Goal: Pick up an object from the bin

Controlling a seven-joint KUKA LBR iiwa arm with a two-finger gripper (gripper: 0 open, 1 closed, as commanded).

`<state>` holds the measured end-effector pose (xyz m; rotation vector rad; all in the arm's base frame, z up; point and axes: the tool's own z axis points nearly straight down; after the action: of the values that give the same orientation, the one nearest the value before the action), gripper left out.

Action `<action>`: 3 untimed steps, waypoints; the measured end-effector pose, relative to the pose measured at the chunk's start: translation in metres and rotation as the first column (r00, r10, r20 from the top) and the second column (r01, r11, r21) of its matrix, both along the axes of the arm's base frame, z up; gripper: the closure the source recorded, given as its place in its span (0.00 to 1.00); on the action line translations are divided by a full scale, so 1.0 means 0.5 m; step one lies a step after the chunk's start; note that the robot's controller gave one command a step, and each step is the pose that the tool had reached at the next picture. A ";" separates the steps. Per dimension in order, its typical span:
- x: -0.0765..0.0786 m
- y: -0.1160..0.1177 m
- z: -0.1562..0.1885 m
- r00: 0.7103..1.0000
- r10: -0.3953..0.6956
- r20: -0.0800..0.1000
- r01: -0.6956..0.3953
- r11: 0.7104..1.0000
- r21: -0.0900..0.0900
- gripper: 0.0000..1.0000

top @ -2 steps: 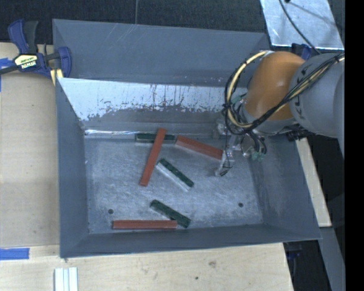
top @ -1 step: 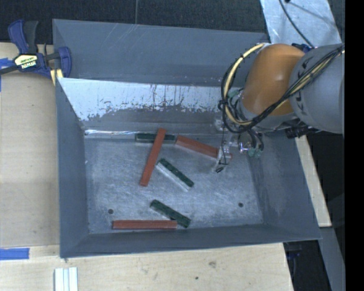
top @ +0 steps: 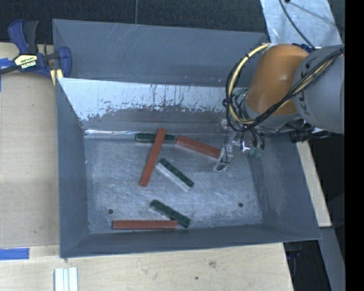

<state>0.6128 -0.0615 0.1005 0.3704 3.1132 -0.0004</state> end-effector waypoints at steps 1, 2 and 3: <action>0.008 0.017 -0.064 1.000 -0.028 -0.009 0.028 1.000 0.001 0.00; 0.008 0.016 -0.063 1.000 -0.025 -0.009 0.025 1.000 0.001 0.00; 0.012 0.016 -0.059 1.000 -0.025 -0.003 0.025 1.000 0.000 1.00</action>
Offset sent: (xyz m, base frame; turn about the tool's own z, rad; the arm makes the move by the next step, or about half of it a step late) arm 0.0045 0.0089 -0.0305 0.0295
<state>0.6186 -0.0538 0.0708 0.4097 3.1108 -0.0007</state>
